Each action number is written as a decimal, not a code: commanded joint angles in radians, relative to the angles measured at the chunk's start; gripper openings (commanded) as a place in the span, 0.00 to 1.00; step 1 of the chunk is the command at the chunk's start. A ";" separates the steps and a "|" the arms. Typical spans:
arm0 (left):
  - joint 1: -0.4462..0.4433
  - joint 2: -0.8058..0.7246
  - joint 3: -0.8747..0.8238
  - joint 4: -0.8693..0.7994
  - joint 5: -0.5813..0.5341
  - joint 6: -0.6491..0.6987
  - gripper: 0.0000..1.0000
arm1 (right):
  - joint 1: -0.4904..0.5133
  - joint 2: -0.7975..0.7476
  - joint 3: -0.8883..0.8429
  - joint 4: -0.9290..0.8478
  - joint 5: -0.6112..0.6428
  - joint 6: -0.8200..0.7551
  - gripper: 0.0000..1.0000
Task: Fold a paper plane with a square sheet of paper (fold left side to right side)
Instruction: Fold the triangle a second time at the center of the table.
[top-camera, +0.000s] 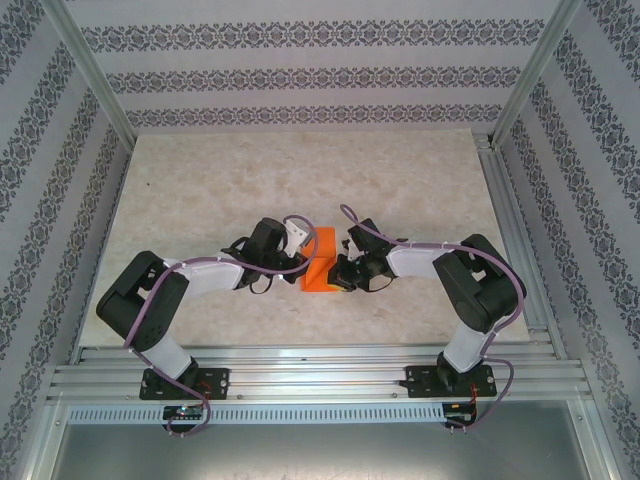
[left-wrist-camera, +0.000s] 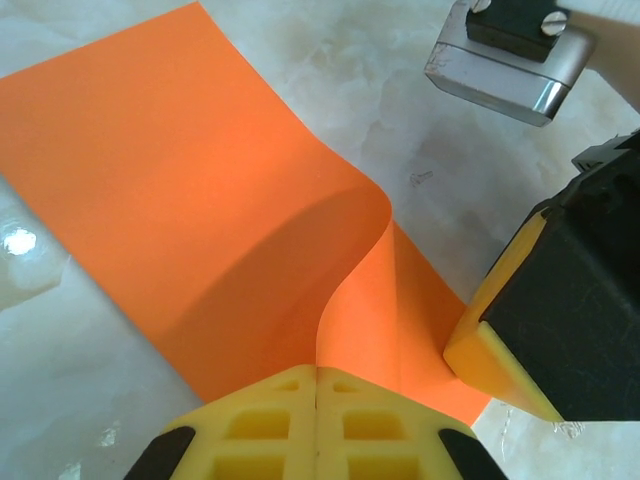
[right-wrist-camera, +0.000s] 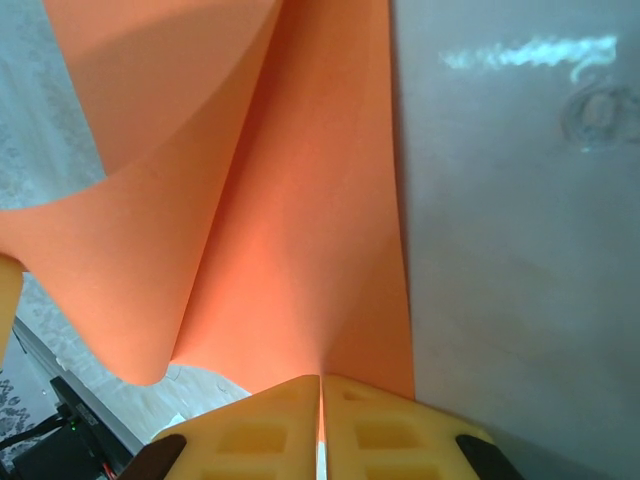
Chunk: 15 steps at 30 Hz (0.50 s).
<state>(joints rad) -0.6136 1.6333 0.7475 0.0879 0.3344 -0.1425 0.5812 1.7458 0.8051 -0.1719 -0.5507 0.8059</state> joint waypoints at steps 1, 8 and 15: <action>0.014 0.017 -0.010 0.000 -0.009 0.017 0.00 | 0.012 0.025 0.021 -0.035 0.028 -0.032 0.10; 0.017 0.041 -0.009 -0.004 -0.034 0.018 0.00 | 0.017 0.027 0.028 -0.049 0.034 -0.043 0.10; 0.018 0.066 -0.011 0.012 -0.063 0.015 0.00 | 0.020 0.031 0.031 -0.054 0.031 -0.047 0.11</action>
<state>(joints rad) -0.6086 1.6882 0.7464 0.0856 0.2966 -0.1398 0.5892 1.7531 0.8215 -0.1944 -0.5468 0.7830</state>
